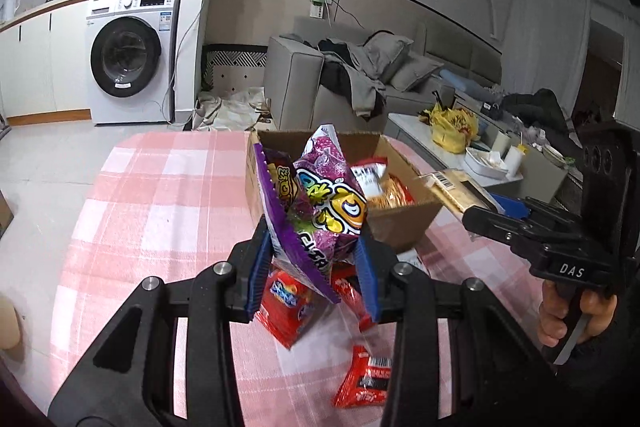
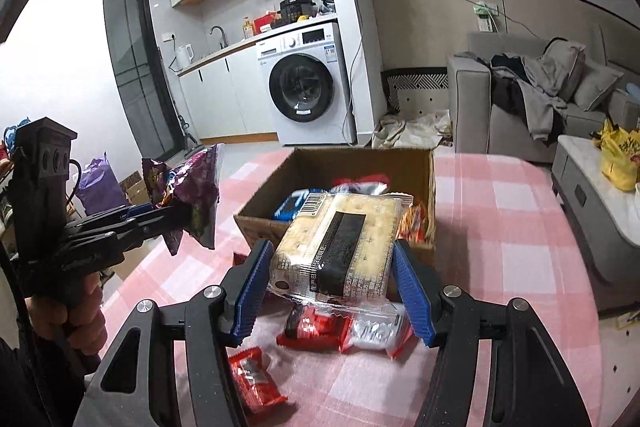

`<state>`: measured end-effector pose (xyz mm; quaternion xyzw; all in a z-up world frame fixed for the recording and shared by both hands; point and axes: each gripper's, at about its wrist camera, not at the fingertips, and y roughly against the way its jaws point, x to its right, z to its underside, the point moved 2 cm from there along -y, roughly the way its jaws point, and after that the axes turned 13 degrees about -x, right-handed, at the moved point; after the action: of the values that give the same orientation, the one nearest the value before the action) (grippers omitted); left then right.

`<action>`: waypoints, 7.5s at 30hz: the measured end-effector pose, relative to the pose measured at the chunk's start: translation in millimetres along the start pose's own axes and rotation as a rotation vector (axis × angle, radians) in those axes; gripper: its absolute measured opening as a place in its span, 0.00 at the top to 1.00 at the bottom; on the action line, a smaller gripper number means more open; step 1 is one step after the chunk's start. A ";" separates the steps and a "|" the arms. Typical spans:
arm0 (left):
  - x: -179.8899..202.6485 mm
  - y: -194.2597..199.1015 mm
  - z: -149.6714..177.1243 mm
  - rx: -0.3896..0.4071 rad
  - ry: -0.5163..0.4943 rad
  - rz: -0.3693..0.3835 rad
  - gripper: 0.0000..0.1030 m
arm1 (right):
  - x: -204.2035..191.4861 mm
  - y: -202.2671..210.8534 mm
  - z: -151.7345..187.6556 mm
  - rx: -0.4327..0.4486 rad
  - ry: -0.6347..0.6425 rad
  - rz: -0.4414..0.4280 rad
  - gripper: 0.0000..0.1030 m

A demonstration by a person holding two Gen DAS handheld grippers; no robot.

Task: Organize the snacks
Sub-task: 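Lift both held bags and carry them over the cardboard box, then lower both bags into the box and open both grippers, then withdraw both grippers from the box toward the remaining red bags, then close right gripper on white-red packet while left gripper moves to red chip bag, then close left gripper on the red chip bag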

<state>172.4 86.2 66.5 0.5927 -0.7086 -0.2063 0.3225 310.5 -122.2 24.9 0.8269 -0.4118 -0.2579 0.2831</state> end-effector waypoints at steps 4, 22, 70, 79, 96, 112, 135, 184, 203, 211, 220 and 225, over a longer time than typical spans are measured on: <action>-1.6 2.7 -15.4 0.011 0.007 -0.002 0.66 | -0.3 7.0 -12.2 0.021 0.003 -0.003 0.40; 9.7 -34.3 -83.5 0.010 0.006 -0.023 0.66 | 16.0 3.4 -58.1 0.046 -0.051 -0.039 0.40; 20.0 -228.8 -141.5 -0.104 -0.010 -0.103 0.65 | 57.8 -102.9 -94.4 -0.074 -0.155 -0.052 0.40; 28.7 -226.9 -137.6 -0.098 -0.043 -0.106 0.48 | 59.4 -91.6 -88.4 -0.057 -0.132 -0.038 0.19; 23.4 -149.1 -75.0 -0.049 -0.022 -0.153 0.01 | 51.5 -42.1 -34.1 -0.056 -0.090 0.009 0.00; 12.2 -125.0 -23.9 -0.079 -0.055 -0.186 0.01 | 39.8 -59.0 3.5 -0.146 -0.062 0.067 0.00; -12.4 -168.2 -10.5 -0.170 -0.027 -0.189 0.01 | 51.8 -112.5 32.4 -0.330 -0.071 0.142 0.00; -35.1 -208.5 0.7 -0.248 0.027 -0.192 0.01 | 95.8 -156.0 37.3 -0.405 -0.065 0.223 0.24; -40.1 -215.4 -0.7 -0.267 0.061 -0.153 0.01 | 89.0 -115.8 19.6 -0.268 -0.055 0.130 0.53; -28.2 -226.7 -18.1 -0.289 0.044 -0.158 0.01 | 85.4 -109.9 18.5 -0.260 -0.058 0.125 0.53; -27.6 -243.9 -11.6 -0.356 0.029 -0.150 0.16 | 84.8 -105.8 17.6 -0.252 -0.060 0.110 0.53; -19.7 -240.6 -9.4 -0.338 -0.026 -0.126 0.42 | 84.2 -102.5 16.6 -0.247 -0.055 0.109 0.53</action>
<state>350.9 55.1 -93.4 0.5705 -0.6293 -0.3502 0.3948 398.8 -144.8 -72.8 0.7548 -0.4288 -0.3134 0.3849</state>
